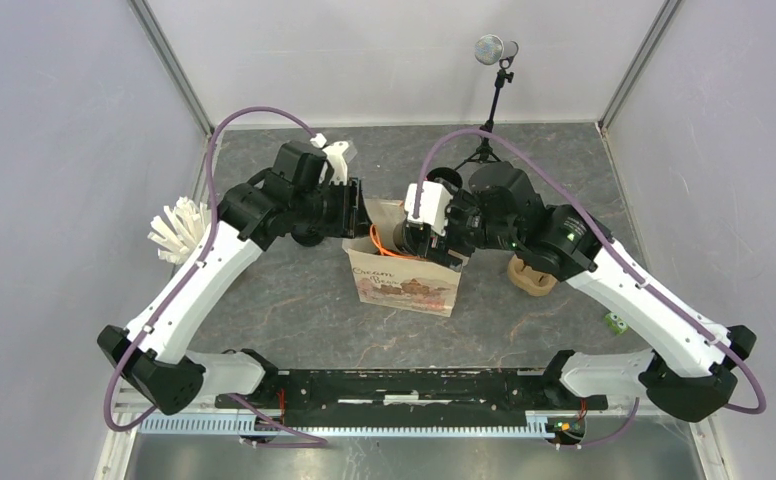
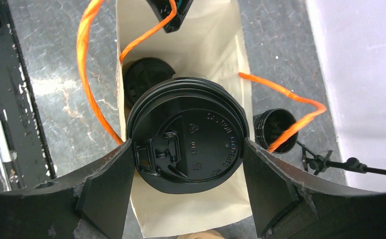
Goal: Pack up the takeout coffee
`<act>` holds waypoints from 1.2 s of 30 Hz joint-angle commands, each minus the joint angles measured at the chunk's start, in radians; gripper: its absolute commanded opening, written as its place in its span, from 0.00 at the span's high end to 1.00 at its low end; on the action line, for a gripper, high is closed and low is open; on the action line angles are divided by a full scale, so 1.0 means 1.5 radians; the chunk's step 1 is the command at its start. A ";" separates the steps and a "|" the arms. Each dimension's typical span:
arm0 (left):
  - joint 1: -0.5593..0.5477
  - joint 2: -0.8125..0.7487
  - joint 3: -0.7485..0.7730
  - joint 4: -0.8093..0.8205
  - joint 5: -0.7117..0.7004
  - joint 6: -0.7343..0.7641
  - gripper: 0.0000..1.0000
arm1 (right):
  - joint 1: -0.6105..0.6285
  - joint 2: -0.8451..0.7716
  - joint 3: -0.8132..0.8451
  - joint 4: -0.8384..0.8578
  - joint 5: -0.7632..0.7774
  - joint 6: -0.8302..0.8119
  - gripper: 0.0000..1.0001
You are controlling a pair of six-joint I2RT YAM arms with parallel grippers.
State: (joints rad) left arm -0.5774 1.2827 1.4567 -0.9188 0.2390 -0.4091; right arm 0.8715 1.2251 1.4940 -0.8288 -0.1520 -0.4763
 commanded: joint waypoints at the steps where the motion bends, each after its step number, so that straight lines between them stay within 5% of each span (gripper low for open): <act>1: 0.004 -0.045 0.018 -0.031 0.001 0.009 0.46 | 0.015 -0.024 0.005 -0.015 -0.001 0.006 0.31; 13: 0.004 -0.111 0.056 -0.192 0.021 -0.015 0.30 | 0.148 -0.056 -0.041 -0.030 0.085 0.047 0.33; 19: 0.004 -0.150 -0.007 -0.184 0.025 -0.008 0.30 | 0.245 -0.049 -0.072 -0.029 0.162 0.077 0.33; 25: 0.004 -0.159 -0.042 -0.188 0.053 -0.001 0.42 | 0.310 -0.035 -0.081 -0.009 0.227 0.099 0.33; 36: 0.004 -0.194 -0.086 -0.237 0.092 -0.002 0.39 | 0.412 -0.013 -0.107 -0.026 0.342 0.125 0.34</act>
State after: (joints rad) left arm -0.5774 1.0264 1.3533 -1.2556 0.3202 -0.4110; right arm 1.4616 1.2030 1.3437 -0.8783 0.2729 -0.3172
